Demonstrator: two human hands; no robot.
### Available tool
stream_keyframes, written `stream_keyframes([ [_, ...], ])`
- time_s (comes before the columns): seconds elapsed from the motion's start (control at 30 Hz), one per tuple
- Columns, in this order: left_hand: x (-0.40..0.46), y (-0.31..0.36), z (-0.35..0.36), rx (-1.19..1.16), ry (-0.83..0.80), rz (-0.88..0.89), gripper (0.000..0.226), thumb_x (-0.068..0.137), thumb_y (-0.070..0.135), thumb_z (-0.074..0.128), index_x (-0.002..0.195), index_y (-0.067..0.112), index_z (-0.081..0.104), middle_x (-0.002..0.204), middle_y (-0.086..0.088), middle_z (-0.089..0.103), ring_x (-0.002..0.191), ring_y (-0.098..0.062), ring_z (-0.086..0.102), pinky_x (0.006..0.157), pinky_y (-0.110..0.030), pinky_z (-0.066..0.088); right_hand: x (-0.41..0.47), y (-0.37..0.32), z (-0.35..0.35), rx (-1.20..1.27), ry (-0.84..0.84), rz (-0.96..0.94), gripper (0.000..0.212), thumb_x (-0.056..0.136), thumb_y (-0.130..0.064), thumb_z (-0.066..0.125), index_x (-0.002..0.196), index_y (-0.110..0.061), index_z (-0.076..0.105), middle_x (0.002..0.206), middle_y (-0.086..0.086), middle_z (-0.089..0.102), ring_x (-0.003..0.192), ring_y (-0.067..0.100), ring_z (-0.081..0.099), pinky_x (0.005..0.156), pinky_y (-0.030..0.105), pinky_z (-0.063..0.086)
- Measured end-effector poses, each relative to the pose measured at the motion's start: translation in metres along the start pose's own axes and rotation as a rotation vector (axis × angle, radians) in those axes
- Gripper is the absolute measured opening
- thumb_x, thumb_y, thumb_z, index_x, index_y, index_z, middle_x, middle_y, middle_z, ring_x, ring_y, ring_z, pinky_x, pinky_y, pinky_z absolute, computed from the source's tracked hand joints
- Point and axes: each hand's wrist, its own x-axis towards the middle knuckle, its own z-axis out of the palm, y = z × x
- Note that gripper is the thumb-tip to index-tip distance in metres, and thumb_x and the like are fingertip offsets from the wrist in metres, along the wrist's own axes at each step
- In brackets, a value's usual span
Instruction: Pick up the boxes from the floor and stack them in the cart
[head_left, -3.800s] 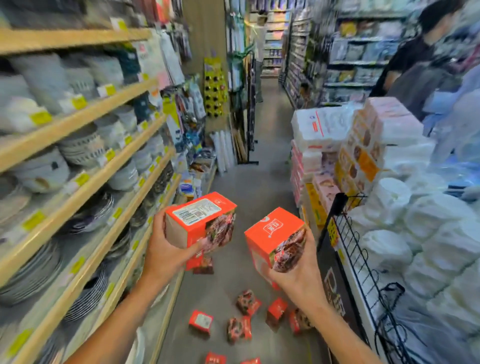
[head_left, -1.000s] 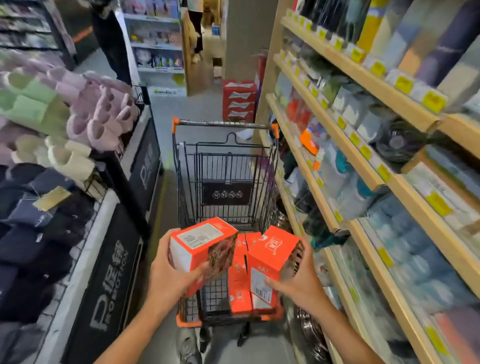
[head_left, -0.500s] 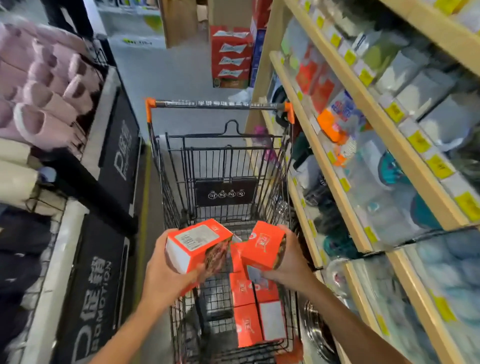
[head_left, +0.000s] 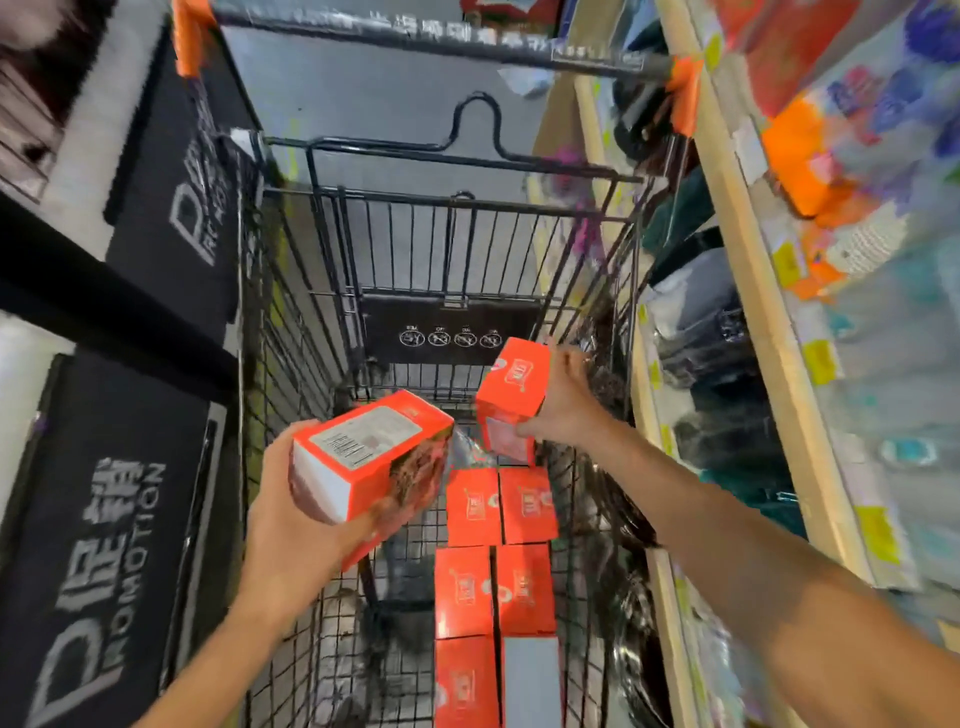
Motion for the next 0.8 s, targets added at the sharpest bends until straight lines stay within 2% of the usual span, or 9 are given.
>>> stream_keyframes([
  [0.1, 0.014, -0.022, 0.007, 0.003, -0.008, -0.004, 0.100, 0.045, 0.041, 0.094, 0.132, 0.035, 0.045, 0.124, 0.014, 0.061, 0.119, -0.006, 0.059, 0.100, -0.039, 0.051, 0.029, 0.020, 0.016, -0.054, -0.039, 0.023, 0.133, 0.056, -0.022, 0.096, 0.156, -0.013, 0.008, 0.142, 0.008, 0.015, 0.141, 0.026, 0.023, 0.122, 0.029, 0.020],
  [0.17, 0.021, -0.035, 0.009, -0.003, -0.025, -0.010, 0.100, 0.044, 0.041, 0.093, 0.132, 0.032, 0.046, 0.123, 0.012, 0.062, 0.120, -0.009, 0.059, 0.100, -0.039, 0.051, 0.038, 0.032, 0.023, -0.027, -0.035, 0.027, 0.132, 0.057, -0.019, 0.097, 0.157, -0.015, 0.010, 0.145, 0.009, 0.016, 0.141, 0.025, 0.026, 0.119, 0.026, 0.019],
  [0.27, 0.030, -0.053, 0.012, 0.014, -0.045, -0.032, 0.099, 0.045, 0.040, 0.094, 0.131, 0.033, 0.046, 0.121, 0.016, 0.063, 0.116, -0.002, 0.060, 0.090, -0.018, 0.052, 0.042, 0.049, 0.036, -0.105, -0.090, -0.018, 0.132, 0.057, -0.030, 0.098, 0.156, -0.017, 0.012, 0.147, 0.009, 0.021, 0.141, 0.026, 0.027, 0.120, 0.035, 0.023],
  [0.37, 0.037, -0.063, 0.016, 0.038, -0.057, -0.041, 0.102, 0.046, 0.025, 0.102, 0.130, 0.035, 0.046, 0.119, 0.024, 0.062, 0.111, 0.005, 0.061, 0.081, -0.006, 0.048, 0.037, 0.066, 0.058, -0.659, -0.164, -0.055, 0.119, 0.075, -0.043, 0.085, 0.158, -0.010, 0.006, 0.159, 0.015, 0.017, 0.152, 0.034, 0.009, 0.124, 0.043, 0.012],
  [0.43, 0.041, -0.070, 0.019, 0.050, -0.056, -0.051, 0.099, 0.049, 0.014, 0.099, 0.130, 0.034, 0.046, 0.117, 0.025, 0.063, 0.108, 0.008, 0.061, 0.077, -0.004, 0.048, 0.033, 0.072, 0.072, -0.985, -0.254, 0.017, 0.102, 0.089, -0.025, 0.067, 0.159, -0.004, -0.004, 0.168, 0.018, -0.004, 0.154, 0.037, -0.013, 0.126, 0.048, 0.000],
  [0.53, 0.044, -0.078, 0.023, 0.054, -0.052, -0.055, 0.094, 0.053, 0.010, 0.096, 0.130, 0.035, 0.047, 0.119, 0.020, 0.064, 0.110, 0.004, 0.062, 0.081, -0.007, 0.049, 0.031, 0.077, 0.082, -1.145, -0.385, 0.102, 0.100, 0.092, -0.016, 0.059, 0.154, 0.004, -0.016, 0.164, 0.023, -0.021, 0.151, 0.040, -0.024, 0.124, 0.054, -0.008],
  [0.67, 0.049, -0.083, 0.028, 0.040, -0.051, -0.045, 0.090, 0.056, 0.012, 0.094, 0.130, 0.033, 0.046, 0.117, 0.022, 0.063, 0.111, 0.005, 0.060, 0.083, -0.008, 0.050, 0.021, 0.071, 0.079, -0.980, -0.345, 0.038, 0.113, 0.084, -0.025, 0.072, 0.158, -0.002, -0.010, 0.167, 0.020, -0.014, 0.153, 0.037, -0.018, 0.126, 0.051, -0.006],
  [0.73, 0.052, -0.083, 0.032, 0.025, -0.051, -0.041, 0.089, 0.057, 0.012, 0.093, 0.129, 0.032, 0.046, 0.116, 0.021, 0.063, 0.110, 0.004, 0.061, 0.083, -0.009, 0.051, 0.016, 0.064, 0.075, -0.652, -0.293, -0.052, 0.115, 0.080, -0.027, 0.078, 0.161, -0.012, -0.001, 0.168, 0.014, -0.002, 0.155, 0.033, -0.008, 0.127, 0.045, 0.002],
  [0.8, 0.054, -0.082, 0.035, -0.005, -0.057, -0.049, 0.088, 0.057, 0.011, 0.092, 0.129, 0.030, 0.046, 0.116, 0.018, 0.064, 0.110, 0.002, 0.062, 0.080, -0.010, 0.051, 0.010, 0.049, 0.072, -0.188, -0.317, -0.091, 0.109, 0.080, -0.023, 0.079, 0.162, -0.025, 0.007, 0.168, 0.005, 0.011, 0.156, 0.026, 0.007, 0.125, 0.039, 0.016],
])
